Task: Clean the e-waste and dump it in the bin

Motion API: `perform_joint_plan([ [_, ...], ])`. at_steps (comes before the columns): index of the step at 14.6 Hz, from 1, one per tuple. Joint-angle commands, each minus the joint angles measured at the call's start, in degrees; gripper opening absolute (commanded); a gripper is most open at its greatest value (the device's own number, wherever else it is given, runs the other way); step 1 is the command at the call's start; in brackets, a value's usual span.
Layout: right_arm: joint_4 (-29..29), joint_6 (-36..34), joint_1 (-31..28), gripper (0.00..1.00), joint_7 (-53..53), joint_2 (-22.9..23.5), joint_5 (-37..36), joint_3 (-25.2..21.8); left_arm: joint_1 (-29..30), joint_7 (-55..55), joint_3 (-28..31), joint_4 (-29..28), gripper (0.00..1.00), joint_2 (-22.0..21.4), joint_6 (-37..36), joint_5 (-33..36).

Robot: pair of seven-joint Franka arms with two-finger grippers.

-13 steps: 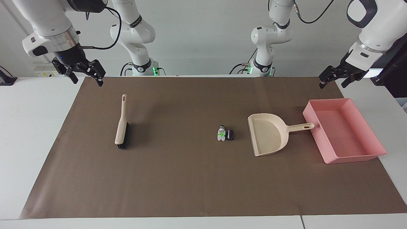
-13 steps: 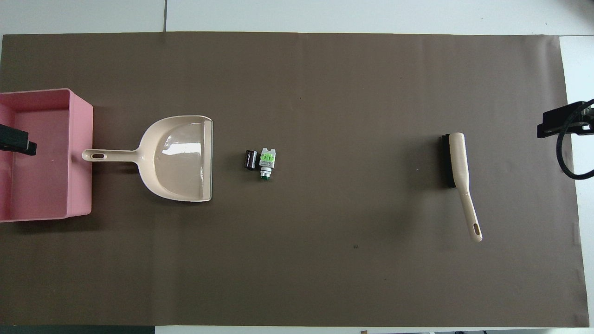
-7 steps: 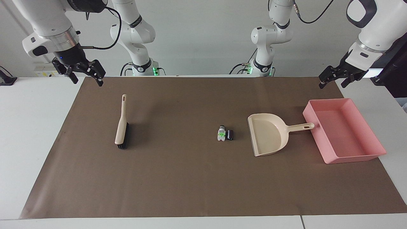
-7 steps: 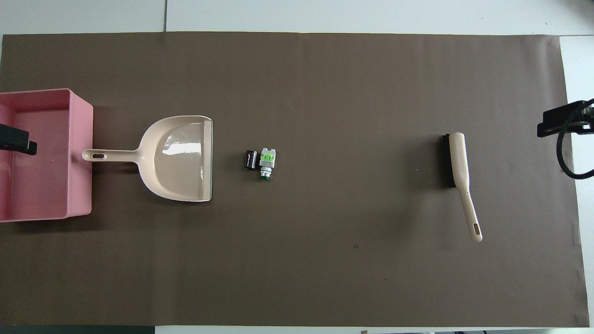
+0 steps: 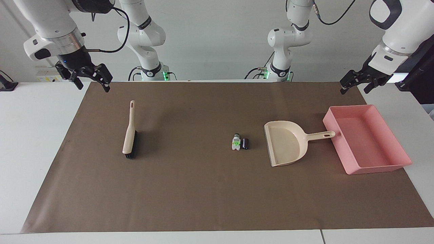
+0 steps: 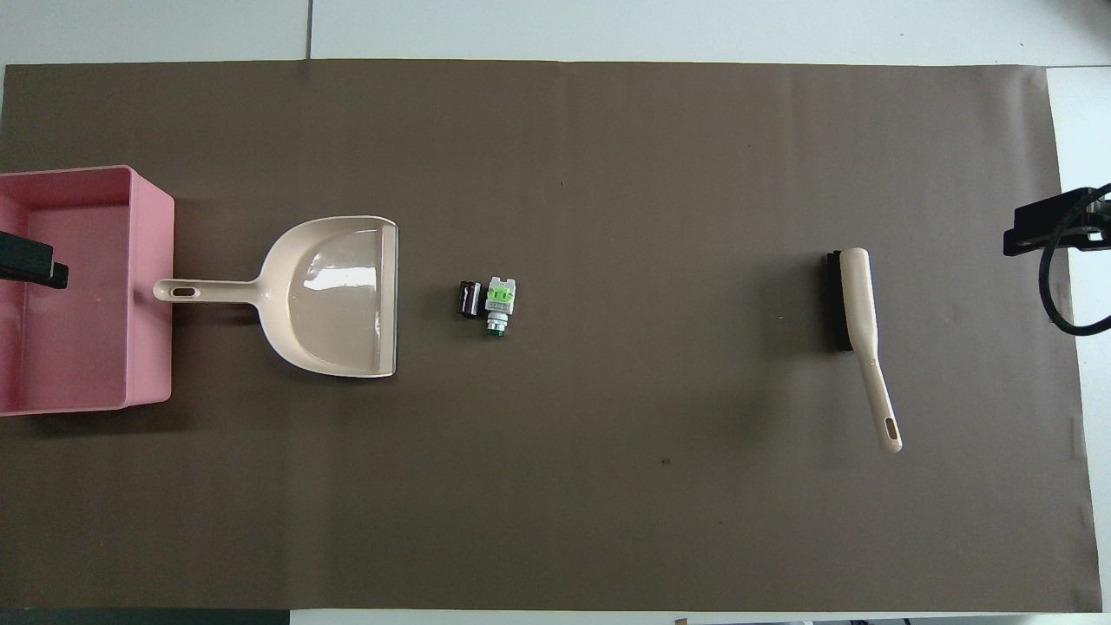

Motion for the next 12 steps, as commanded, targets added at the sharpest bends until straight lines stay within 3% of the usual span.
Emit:
perform_joint_plan([
  [1,-1.9,1.2,-0.1,0.99,-0.7,-1.2,0.5,0.2,0.1,10.1,-0.1,-2.1,0.99,-1.5,2.5,-0.3],
  [4,-4.5,1.7,0.0,0.99,-0.5,-1.3,0.4,0.2,-0.4,26.0,-0.1,-2.5,0.99,-1.5,3.0,-0.3],
  [8,-22.5,14.6,0.0,0.99,-1.7,-8.4,0.5,0.4,-2.3,47.9,-0.1,-5.5,0.99,-3.1,2.3,-0.3],
  [12,-33.2,22.0,1.5,0.99,-5.7,-8.5,2.0,0.6,-3.5,62.6,-0.2,-13.7,0.99,-6.8,8.5,-0.3],
])
